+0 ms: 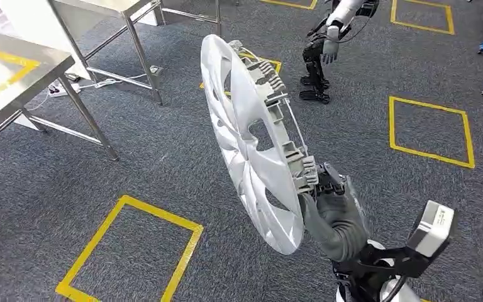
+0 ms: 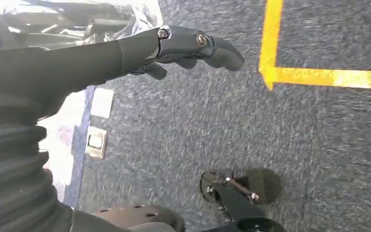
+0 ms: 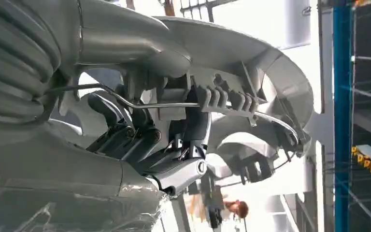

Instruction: Take the parts from the cabinet and place them on the table.

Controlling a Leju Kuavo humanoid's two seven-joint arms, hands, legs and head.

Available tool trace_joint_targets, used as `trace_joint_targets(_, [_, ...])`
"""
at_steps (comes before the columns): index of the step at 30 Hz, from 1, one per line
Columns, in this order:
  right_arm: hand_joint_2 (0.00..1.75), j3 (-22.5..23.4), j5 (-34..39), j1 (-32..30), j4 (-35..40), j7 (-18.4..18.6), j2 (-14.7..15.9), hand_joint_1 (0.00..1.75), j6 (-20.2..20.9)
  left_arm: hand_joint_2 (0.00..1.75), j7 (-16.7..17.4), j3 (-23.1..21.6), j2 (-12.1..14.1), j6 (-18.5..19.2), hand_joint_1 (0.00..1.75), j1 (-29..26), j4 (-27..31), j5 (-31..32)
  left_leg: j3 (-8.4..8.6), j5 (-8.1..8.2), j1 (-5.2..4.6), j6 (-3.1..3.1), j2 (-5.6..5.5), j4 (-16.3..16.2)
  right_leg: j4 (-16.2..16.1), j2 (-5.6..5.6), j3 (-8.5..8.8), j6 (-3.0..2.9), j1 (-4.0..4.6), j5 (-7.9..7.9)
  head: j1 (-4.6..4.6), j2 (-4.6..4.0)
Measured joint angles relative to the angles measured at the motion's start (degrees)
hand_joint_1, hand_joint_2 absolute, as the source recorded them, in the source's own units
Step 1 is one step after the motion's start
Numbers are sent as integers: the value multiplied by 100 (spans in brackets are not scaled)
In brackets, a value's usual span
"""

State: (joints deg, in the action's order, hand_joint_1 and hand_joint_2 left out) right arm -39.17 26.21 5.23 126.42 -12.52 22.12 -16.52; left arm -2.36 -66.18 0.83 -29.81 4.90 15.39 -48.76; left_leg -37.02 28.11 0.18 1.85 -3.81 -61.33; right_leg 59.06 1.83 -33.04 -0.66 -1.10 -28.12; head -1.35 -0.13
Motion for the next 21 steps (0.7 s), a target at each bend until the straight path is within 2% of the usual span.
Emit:
trace_joint_targets(1, [175, 4, 0, 4, -2, -4, -2, 175, 7, 175, 0, 0, 0, 0, 0, 18, 0, 2, -161, 199, 11, 38, 192, -330, -10, -100, 28, -20, 8, -7, 24, 0])
trace_joint_targets(2, [175, 9, 2, 1, -2, -7, -2, 175, 11, 175, 0, 0, -2, 0, 0, 38, 0, 4, -366, 396, 33, 63, 266, -755, -8, -186, 43, -38, 13, -20, 28, 0])
trace_joint_targets(3, [175, 9, 2, 2, -2, -7, -4, 175, 11, 175, 0, 0, -7, 2, 0, 44, 0, 7, -579, 557, 53, 89, 289, -1189, -5, -285, 54, -39, 15, -36, 26, 0])
trace_joint_targets(4, [175, 9, 2, 2, -11, -7, -7, 175, 15, 175, 2, 0, -11, 2, 0, 39, 0, 7, -716, 601, 71, 111, 296, -1456, -4, -373, 64, -35, 15, -49, 26, 0])
trace_joint_targets(5, [175, 9, 24, 2, -24, -7, -11, 175, 15, 175, 13, 0, -11, 2, 0, 27, 0, 4, -696, 503, 84, 124, 297, -1418, -2, -447, 78, -26, 14, -65, 28, 0])
trace_joint_targets(6, [175, 11, 37, 2, -31, -7, -13, 175, 17, 175, 26, 0, -11, 0, 0, 18, 0, 4, -554, 298, 94, 129, 310, -1140, 3, -514, 93, -13, 12, -83, 28, 0])
trace_joint_targets(7, [175, 13, 44, 2, -33, -7, -15, 175, 20, 175, 33, 0, -9, 0, 0, 18, 0, 2, -316, 56, 97, 120, 351, -690, 6, -581, 119, 7, 9, -108, 28, 0])
trace_joint_targets(8, [175, 13, 44, 2, -35, -7, -15, 175, 24, 175, 39, 0, -9, 0, 0, 23, 0, 0, -35, -176, 92, 104, 482, -174, 7, -644, 158, 29, 10, -136, 30, 0])
trace_joint_targets(9, [175, 13, 48, 2, -35, -7, -15, 175, 28, 175, 46, 0, -9, 4, 0, 32, 0, -2, 134, -115, 37, 78, 790, 120, -6, -706, 185, 65, 22, -164, 24, 0])
trace_joint_targets(10, [175, 15, 50, 9, -39, -6, -15, 175, 37, 175, 46, 0, -11, 4, 0, 46, 0, -2, 124, -141, -13, -20, 826, 190, 22, -753, 185, 105, 67, -188, 26, 0])
trace_joint_targets(13, [175, 17, 76, 15, -52, -7, -22, 175, 57, 175, 57, 0, -4, 9, 0, 14, 0, -9, 86, -125, -48, -130, 619, 188, -48, -920, 252, 199, 48, -201, 8, 0])
trace_joint_targets(14, [175, 20, 85, 17, -55, -5, -22, 175, 59, 175, 61, 0, 0, 11, 0, 13, 0, -11, 131, -150, -14, -179, 552, 239, -52, -963, 257, 238, 43, -250, 4, 0])
trace_joint_targets(15, [175, 22, 85, 28, -70, 2, -20, 175, 63, 175, 63, 0, -2, 20, 0, 9, 0, -15, 143, -154, 1, -198, 495, 259, 54, -683, 252, 248, 13, -346, -24, 0])
trace_joint_targets(16, [175, 24, 85, 27, -72, 2, -20, 175, 66, 175, 63, 2, 0, 33, 0, 22, 0, -22, 142, -153, 11, -235, 446, 260, 382, -427, 98, 235, 4, -544, -31, 0])
trace_joint_targets(17, [175, 20, 87, 19, -74, 2, -22, 175, 72, 175, 63, 2, -2, 35, 0, 38, 0, -26, 142, -144, 8, -255, 376, 257, 849, -291, -130, 231, 5, -755, -57, 0])
trace_joint_targets(18, [175, 17, 87, 12, -83, 2, -22, 175, 85, 175, 63, 2, -7, 44, 0, 48, 0, -26, 144, -135, -4, -270, 296, 256, 1326, -226, -389, 231, 8, -929, -62, 0])
trace_joint_targets(19, [175, 20, 87, 12, -96, 2, -22, 175, 94, 175, 63, 2, -9, 48, 0, 46, 0, -28, 147, -130, -14, -276, 216, 247, 1676, -209, -602, 229, 11, -999, -61, 0])
trace_joint_targets(20, [175, 20, 87, 8, -107, 2, -22, 175, 94, 175, 63, 2, -9, 48, 0, 41, 0, -28, 152, -125, -19, -282, 136, 239, 1743, -206, -690, 223, 12, -917, -62, 0])
trace_joint_targets(21, [175, 17, 87, 5, -118, 4, -22, 175, 94, 175, 66, 2, -7, 48, 0, 37, 0, -30, 160, -117, -20, -280, 53, 229, 1564, -202, -659, 211, 12, -703, -62, 0])
